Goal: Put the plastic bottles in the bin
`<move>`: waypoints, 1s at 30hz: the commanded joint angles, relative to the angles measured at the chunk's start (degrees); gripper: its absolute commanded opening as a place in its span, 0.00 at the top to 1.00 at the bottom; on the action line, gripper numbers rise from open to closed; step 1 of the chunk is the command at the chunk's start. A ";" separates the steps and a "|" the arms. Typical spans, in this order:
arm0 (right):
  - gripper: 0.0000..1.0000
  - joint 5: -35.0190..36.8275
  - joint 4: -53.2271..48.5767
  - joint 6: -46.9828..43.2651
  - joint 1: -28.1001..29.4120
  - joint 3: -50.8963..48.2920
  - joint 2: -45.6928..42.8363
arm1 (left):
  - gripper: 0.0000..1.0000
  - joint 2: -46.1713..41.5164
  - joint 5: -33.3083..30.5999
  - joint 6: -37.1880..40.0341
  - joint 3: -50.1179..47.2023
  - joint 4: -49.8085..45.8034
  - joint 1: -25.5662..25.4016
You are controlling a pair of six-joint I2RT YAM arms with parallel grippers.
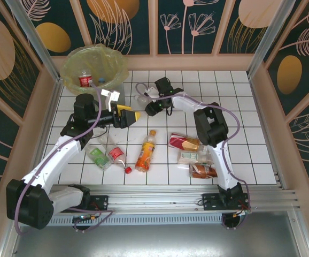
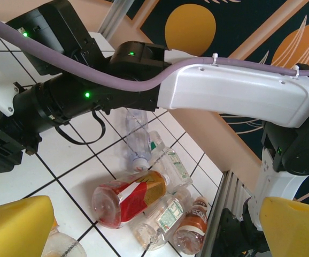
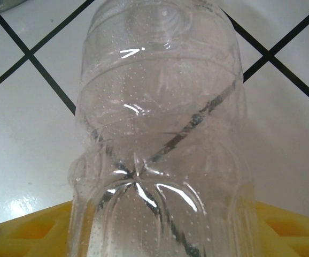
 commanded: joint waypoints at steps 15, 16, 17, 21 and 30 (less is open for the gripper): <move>0.48 -5.54 18.48 16.44 -6.07 -28.22 -26.54 | 0.01 -1.19 -6.33 -10.36 -3.77 9.88 -2.69; 0.48 -5.69 19.55 17.62 -6.25 -30.09 -28.36 | 0.01 -0.93 -8.20 -12.77 -4.52 11.77 -3.02; 0.48 -5.86 20.49 18.89 -6.31 -31.89 -30.47 | 0.01 -0.49 -10.25 -15.64 -5.68 14.30 -3.70; 0.48 -8.83 23.60 23.07 -6.08 -38.19 -38.64 | 0.01 2.63 -14.39 -27.04 -9.22 26.53 -6.63; 0.47 -17.44 27.77 29.80 -2.51 -47.13 -53.05 | 0.01 9.46 -20.26 -38.46 -8.16 35.07 -10.12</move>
